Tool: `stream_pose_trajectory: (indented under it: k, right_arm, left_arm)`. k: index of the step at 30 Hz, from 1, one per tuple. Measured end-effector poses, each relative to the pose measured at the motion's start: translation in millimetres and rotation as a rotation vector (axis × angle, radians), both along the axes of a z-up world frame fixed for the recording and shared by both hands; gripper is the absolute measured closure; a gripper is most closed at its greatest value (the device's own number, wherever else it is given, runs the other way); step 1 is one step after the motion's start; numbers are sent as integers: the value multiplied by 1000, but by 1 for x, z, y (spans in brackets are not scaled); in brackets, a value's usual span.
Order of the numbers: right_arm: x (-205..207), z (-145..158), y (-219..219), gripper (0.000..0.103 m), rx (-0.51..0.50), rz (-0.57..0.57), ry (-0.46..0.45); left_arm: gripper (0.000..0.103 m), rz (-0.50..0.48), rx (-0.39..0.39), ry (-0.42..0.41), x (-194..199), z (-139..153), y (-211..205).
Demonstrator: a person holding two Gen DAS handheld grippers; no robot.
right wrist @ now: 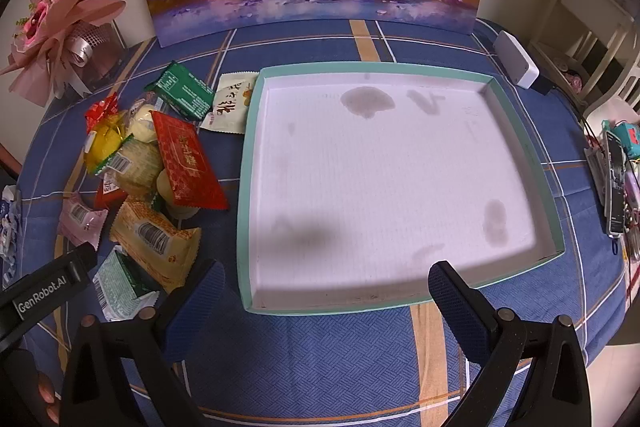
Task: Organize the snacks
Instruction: 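Move both grippers toward the snack pile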
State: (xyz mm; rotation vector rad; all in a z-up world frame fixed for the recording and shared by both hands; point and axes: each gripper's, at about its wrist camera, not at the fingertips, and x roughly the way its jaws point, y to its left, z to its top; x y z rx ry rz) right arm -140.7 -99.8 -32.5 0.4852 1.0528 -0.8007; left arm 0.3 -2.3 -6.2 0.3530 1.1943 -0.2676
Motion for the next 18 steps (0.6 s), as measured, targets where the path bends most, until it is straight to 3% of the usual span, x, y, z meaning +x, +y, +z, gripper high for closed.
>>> stream_pose_trajectory:
  k: [11, 18]
  right_arm:
    - [0, 0, 0, 0, 1, 0, -1]
    - [17, 4, 14, 0, 11, 85, -74]
  left_arm:
    - [0, 7, 14, -28, 2, 0, 0]
    - [0, 140, -77, 16, 22, -3, 28]
